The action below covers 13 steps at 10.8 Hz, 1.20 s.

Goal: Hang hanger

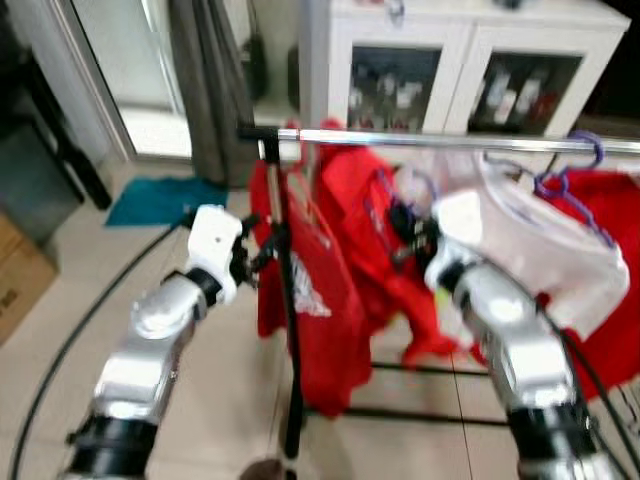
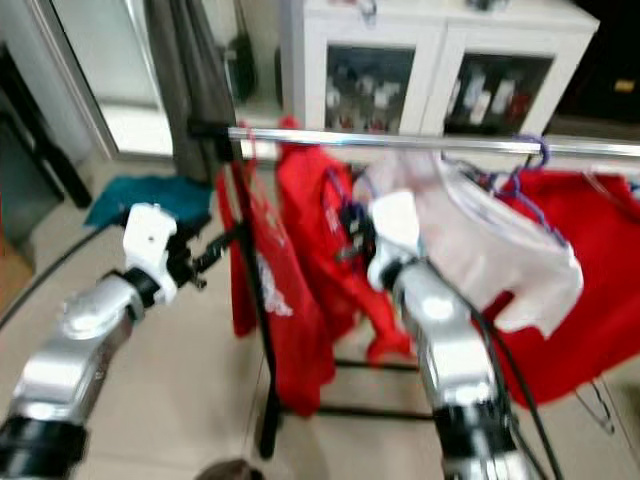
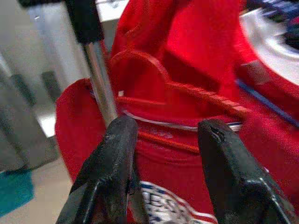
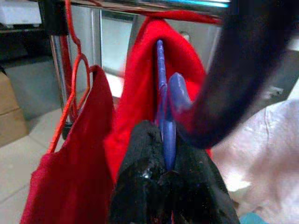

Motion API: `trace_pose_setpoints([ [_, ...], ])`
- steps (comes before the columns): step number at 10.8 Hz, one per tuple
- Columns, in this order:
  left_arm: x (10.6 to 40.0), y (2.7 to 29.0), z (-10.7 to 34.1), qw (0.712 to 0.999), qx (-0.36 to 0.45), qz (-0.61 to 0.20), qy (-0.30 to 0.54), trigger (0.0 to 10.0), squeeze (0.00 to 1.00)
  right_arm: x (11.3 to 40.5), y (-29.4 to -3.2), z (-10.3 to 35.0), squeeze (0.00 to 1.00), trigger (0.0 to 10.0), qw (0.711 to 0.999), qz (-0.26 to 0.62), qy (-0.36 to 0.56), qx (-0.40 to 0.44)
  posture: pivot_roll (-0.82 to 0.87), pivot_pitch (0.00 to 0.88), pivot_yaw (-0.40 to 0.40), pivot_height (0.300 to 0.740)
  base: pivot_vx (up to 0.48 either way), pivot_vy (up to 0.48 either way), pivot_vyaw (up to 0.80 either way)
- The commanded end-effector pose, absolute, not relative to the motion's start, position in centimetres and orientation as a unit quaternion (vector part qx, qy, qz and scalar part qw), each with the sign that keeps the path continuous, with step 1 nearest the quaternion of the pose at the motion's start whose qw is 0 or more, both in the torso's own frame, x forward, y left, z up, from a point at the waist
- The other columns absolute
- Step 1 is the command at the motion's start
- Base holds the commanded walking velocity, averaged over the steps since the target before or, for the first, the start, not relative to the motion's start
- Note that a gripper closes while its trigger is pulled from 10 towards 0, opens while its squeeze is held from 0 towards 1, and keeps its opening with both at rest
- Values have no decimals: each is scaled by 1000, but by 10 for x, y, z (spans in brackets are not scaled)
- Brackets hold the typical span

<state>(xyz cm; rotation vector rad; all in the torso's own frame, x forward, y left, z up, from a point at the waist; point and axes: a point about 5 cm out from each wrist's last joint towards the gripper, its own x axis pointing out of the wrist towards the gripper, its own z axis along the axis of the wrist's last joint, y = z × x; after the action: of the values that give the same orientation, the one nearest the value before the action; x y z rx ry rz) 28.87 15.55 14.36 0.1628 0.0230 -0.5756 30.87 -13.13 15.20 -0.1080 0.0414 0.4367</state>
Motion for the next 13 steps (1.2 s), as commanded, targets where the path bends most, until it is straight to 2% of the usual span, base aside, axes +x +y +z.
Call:
trace_pose_setpoints([
  [1, 287, 155, 148, 949, 84, -304, 11, 10000, 0, 315, -129, 169, 0, 10000, 976, 211, -1, -48, 87, 0, 13, 740, 0, 0, 0],
  [4, 284, 152, 154, 930, 90, -355, 20, 10000, 0, 343, -117, 181, 0, 10000, 980, 192, 26, -38, 89, 0, 13, 740, 0, 0, 0],
  [8, 284, 149, 157, 918, 95, -383, 36, 10000, 0, 396, -105, 198, 0, 10000, 983, 145, 97, -62, 95, 0, 13, 740, 0, 0, 0],
  [10, 281, 148, 157, 913, 94, -396, 40, 10000, 0, 404, -103, 189, 0, 10000, 976, 137, 151, -77, 103, 0, 5, 740, 0, 0, 0],
  [13, 277, 146, 153, 907, 88, -409, 53, 10000, 0, 399, -102, 162, 0, 10000, 957, 162, 221, -99, 97, 0, 8, 740, 0, 0, 0],
])
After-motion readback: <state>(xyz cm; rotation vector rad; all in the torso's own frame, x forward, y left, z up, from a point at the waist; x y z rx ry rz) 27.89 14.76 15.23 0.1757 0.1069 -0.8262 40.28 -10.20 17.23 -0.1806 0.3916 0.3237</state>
